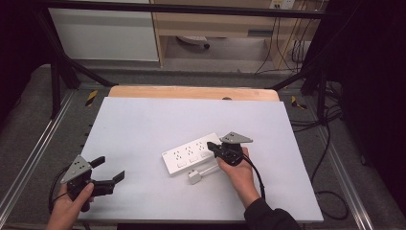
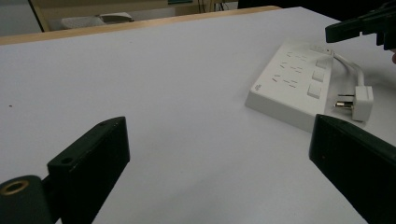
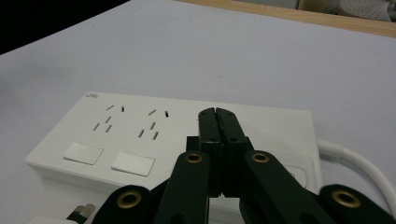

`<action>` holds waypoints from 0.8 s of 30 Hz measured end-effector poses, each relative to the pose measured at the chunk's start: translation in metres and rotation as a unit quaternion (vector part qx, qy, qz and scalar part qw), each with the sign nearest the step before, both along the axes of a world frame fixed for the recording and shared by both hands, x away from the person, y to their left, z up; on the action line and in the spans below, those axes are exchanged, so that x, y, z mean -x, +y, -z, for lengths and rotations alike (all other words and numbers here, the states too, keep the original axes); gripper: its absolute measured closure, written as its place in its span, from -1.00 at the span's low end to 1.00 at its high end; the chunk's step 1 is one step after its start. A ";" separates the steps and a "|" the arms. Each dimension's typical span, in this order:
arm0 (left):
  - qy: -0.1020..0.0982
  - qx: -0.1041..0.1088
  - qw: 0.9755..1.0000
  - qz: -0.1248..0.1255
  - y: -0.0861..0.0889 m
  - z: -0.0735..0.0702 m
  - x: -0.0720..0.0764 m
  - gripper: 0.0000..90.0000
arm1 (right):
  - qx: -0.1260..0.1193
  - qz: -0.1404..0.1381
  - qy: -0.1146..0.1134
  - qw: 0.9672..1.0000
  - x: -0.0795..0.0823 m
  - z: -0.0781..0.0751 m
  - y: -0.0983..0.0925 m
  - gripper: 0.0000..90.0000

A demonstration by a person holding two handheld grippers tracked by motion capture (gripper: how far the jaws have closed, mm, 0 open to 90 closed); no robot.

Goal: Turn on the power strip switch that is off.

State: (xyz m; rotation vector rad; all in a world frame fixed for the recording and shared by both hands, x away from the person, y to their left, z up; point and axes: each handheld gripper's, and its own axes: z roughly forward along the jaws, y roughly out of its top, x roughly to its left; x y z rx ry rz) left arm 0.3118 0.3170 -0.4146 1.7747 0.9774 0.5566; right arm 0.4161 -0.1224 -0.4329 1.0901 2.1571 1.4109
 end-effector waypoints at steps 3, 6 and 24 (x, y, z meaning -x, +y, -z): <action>0.000 0.000 1.000 0.000 0.000 0.000 0.000 -0.89 | 0.000 -0.001 -0.002 1.000 0.000 -0.002 0.000 1.00; 0.001 0.001 1.000 -0.001 0.000 0.000 0.000 -0.89 | -0.002 0.000 -0.001 1.000 0.000 -0.002 0.000 0.98; 0.002 0.000 1.000 -0.001 0.000 0.000 0.000 -0.89 | -0.009 0.012 -0.019 1.000 0.000 -0.019 -0.006 0.60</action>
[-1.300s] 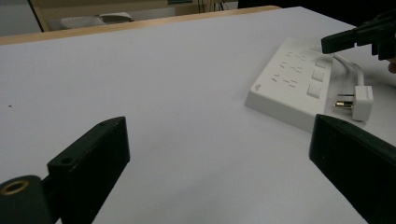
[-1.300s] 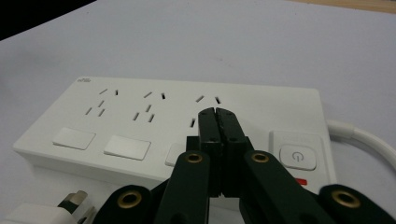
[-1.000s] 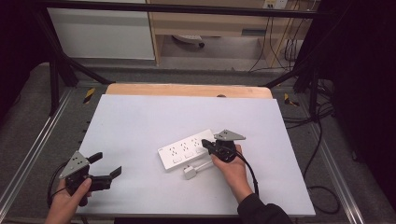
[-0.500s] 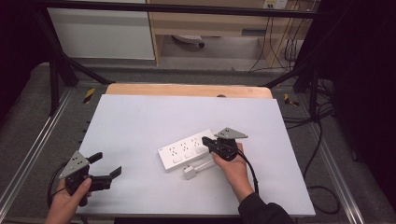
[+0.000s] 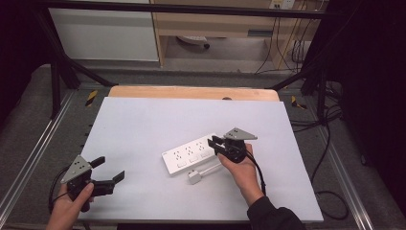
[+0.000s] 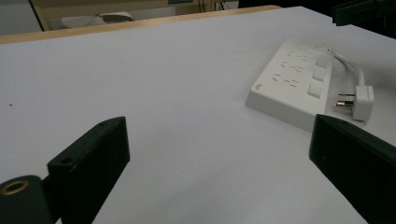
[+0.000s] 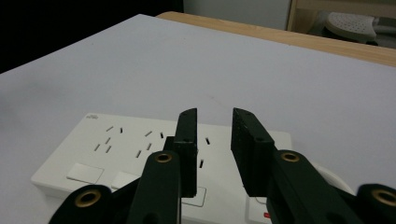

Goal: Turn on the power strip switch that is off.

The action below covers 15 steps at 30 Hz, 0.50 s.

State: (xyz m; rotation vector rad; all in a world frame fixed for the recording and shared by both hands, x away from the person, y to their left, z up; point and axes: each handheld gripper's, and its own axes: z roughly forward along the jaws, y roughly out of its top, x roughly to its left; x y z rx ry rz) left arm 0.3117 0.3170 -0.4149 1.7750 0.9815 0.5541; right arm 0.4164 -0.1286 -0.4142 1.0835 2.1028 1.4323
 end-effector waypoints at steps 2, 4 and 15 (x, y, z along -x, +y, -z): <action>0.000 0.000 1.000 0.000 0.000 0.000 0.000 -0.89 | -0.004 -0.002 0.003 1.000 0.000 -0.002 -0.001 0.50; 0.000 0.000 1.000 0.000 0.000 0.000 0.000 -0.89 | -0.006 -0.003 0.002 1.000 -0.001 -0.003 -0.002 0.45; 0.000 0.003 1.000 -0.002 0.000 0.000 0.000 -0.89 | -0.021 0.006 0.014 1.000 -0.002 -0.009 -0.010 -0.03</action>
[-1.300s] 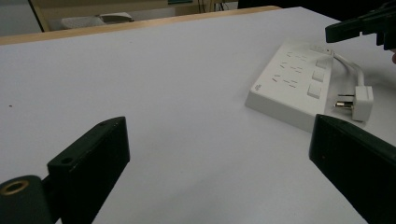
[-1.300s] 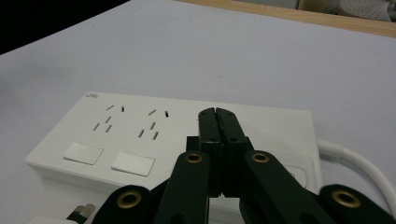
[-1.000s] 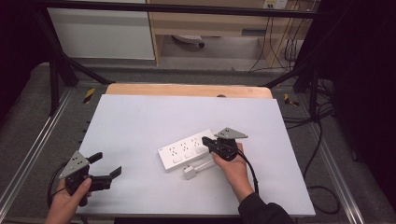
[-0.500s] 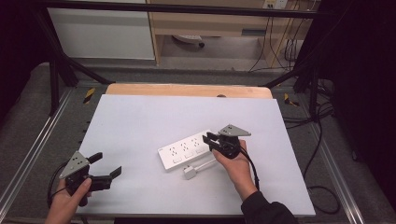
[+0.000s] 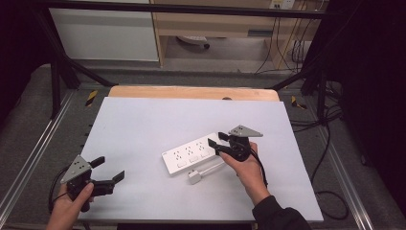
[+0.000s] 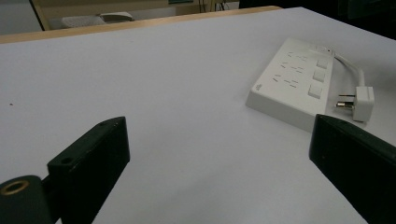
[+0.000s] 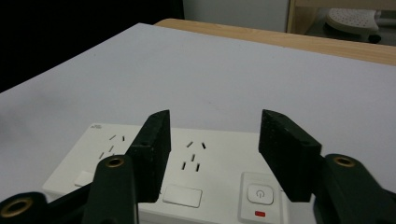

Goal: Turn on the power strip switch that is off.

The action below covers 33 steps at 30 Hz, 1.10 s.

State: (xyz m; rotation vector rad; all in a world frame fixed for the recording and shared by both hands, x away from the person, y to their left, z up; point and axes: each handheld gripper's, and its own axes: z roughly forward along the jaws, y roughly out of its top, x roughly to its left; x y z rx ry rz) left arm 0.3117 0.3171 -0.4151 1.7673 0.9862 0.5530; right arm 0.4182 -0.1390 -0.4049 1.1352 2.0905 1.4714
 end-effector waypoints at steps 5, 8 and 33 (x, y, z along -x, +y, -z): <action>0.000 -0.002 1.000 0.001 0.000 0.000 0.000 -0.89 | -0.004 0.006 0.003 1.000 -0.001 -0.004 -0.004 -0.25; 0.001 -0.002 1.000 0.000 0.000 0.000 0.000 -0.89 | -0.007 0.008 -0.001 1.000 -0.001 -0.007 -0.007 -0.32; 0.000 0.006 1.000 0.002 -0.001 0.000 0.000 -0.89 | -0.012 0.086 -0.059 0.994 0.017 -0.028 -0.056 -0.92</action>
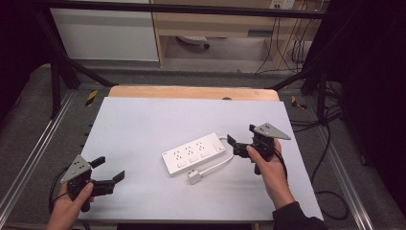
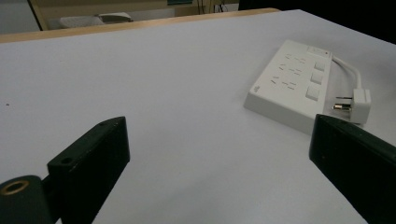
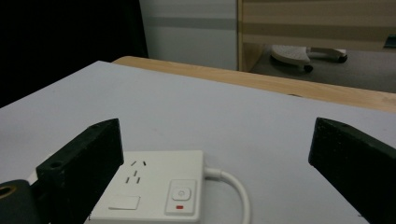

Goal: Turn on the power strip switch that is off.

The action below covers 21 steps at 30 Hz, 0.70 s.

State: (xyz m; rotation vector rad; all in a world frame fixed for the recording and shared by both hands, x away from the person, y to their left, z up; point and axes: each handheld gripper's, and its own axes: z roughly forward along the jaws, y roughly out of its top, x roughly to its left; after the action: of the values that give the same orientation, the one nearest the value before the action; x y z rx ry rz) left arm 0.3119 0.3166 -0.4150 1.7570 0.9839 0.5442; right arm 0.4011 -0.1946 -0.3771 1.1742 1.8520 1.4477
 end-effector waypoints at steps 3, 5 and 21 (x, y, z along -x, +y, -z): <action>0.002 -0.001 1.000 0.001 0.000 0.000 0.000 -0.89 | 0.001 0.011 -0.005 1.000 0.006 0.000 -0.016 -0.91; 0.002 -0.001 1.000 0.000 0.001 0.000 0.000 -0.89 | 0.002 0.018 -0.006 1.000 0.010 0.001 -0.026 -0.91; 0.007 -0.001 1.000 -0.003 0.000 0.002 -0.002 -0.89 | 0.004 0.077 0.014 0.997 0.037 0.033 -0.085 -0.90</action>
State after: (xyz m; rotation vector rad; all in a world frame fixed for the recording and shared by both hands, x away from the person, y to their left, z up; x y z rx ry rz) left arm 0.3135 0.3171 -0.4171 1.7629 0.9984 0.5366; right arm 0.3644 -0.2800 -0.4097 1.3072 1.7428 1.3441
